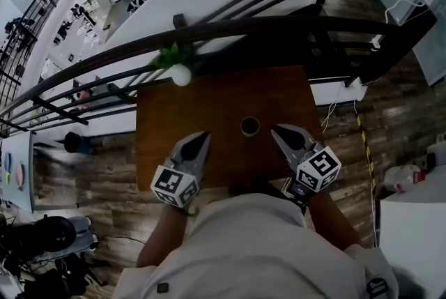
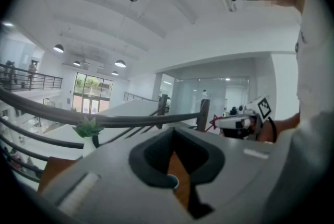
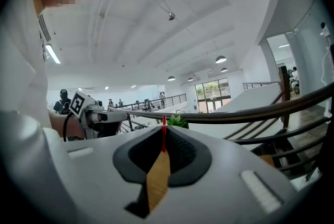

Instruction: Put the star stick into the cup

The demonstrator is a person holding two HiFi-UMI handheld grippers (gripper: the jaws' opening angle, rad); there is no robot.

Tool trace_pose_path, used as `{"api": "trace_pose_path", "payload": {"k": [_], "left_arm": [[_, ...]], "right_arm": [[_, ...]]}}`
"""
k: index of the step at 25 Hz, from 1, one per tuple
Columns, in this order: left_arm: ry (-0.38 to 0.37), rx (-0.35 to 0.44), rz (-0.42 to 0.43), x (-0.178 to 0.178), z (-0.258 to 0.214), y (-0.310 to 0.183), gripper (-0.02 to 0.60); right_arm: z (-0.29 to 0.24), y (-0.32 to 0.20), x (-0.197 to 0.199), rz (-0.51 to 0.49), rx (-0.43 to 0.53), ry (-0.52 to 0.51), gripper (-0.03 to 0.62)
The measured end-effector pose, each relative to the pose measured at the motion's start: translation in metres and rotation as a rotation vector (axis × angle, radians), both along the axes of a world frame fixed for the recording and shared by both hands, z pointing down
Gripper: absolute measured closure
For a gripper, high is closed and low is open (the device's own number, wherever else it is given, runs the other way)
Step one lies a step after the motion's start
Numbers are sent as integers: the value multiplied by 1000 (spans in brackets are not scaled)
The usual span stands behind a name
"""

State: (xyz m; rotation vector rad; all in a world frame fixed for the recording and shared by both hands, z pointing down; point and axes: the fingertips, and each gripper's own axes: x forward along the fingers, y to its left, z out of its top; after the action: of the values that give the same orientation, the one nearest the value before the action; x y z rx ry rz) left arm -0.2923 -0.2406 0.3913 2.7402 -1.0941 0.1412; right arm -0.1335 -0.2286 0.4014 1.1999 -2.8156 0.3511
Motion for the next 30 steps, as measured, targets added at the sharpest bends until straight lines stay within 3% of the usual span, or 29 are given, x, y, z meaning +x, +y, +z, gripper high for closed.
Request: {"api": "trace_pose_path", "payload": {"k": [15, 30], "left_arm": [[-4, -91, 10, 33, 37, -53, 578], [-33, -237, 41, 84, 117, -116, 578]], "right_arm": [[21, -43, 19, -21, -65, 23, 569], [95, -101, 70, 15, -220, 4, 569]]}}
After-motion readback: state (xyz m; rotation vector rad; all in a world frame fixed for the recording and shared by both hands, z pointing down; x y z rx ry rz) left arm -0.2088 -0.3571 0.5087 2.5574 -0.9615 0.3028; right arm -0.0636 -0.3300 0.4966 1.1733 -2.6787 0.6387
